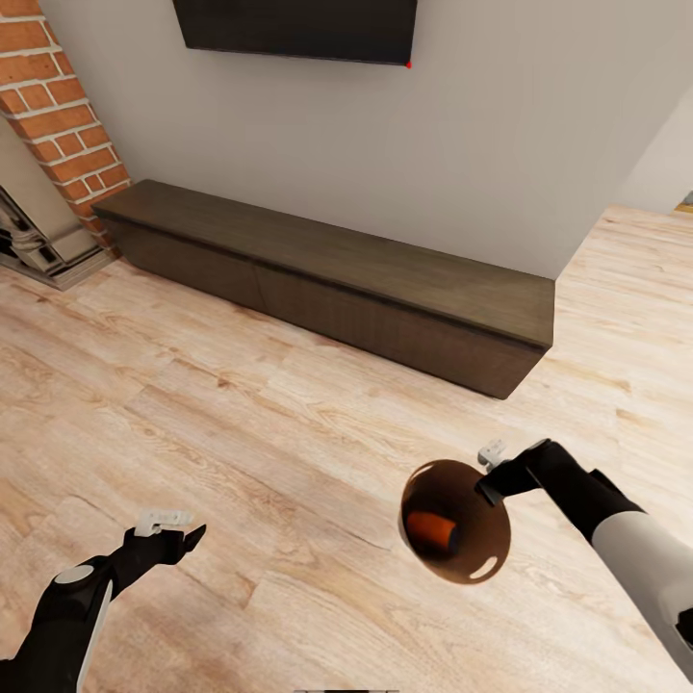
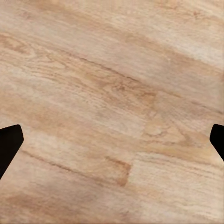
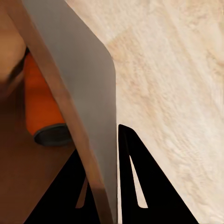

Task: Put the three can of soda from the living room inside the tash can in the kitchen.

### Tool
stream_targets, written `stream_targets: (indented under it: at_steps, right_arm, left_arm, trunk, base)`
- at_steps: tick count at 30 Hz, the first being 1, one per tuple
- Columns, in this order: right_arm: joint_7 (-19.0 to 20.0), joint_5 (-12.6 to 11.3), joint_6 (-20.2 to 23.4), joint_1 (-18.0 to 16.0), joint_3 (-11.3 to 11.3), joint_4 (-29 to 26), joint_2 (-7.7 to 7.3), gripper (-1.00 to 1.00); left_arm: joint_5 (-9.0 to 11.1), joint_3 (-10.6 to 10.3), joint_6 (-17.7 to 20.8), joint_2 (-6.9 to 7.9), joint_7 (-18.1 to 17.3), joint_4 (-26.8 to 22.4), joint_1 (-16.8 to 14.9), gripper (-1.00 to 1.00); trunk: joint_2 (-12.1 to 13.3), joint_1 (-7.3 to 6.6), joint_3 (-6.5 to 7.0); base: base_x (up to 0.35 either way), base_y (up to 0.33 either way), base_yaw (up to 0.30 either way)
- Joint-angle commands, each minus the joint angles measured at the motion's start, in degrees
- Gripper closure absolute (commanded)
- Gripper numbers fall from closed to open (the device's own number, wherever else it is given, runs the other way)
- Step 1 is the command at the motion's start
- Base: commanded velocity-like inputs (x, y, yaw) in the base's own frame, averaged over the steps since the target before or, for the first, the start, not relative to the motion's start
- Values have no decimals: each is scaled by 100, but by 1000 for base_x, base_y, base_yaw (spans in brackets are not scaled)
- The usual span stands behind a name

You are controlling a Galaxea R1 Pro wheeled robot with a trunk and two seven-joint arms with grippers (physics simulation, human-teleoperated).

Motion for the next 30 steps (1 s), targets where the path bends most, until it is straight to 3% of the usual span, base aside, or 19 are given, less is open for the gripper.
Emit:
stream_targets:
  at_steps: [1, 7, 12, 15, 30]
  right_arm:
    - [83, -38, 32, -1, -10, -24, -9, 100]
    - [138, -60, 308, -1, -45, -47, -2, 100]
    - [142, -58, 547, -1, -457, -55, 0, 100]
    - [142, -56, 577, -1, -593, -58, 2, 100]
    - [113, -27, 587, 7, -610, -59, 128, 100]
  left_arm:
    - [0, 0, -5, -2, 0, -1, 0, -100]
    - [0, 0, -9, -4, 0, 6, 0, -100]
    - [5, 0, -8, -4, 0, 8, 0, -100]
    - [5, 0, -9, -8, -2, 8, 0, -100]
    - [-2, 0, -20, -118, -15, 17, 0, -100]
  trunk:
    - [0, 0, 0]
    - [0, 0, 2]
    - [0, 0, 4]
    - [0, 0, 5]
    - [0, 0, 5]
  base:
    - [0, 0, 0]
    - [0, 0, 0]
    - [0, 0, 97]
    - [0, 0, 214]
    - [0, 0, 249]
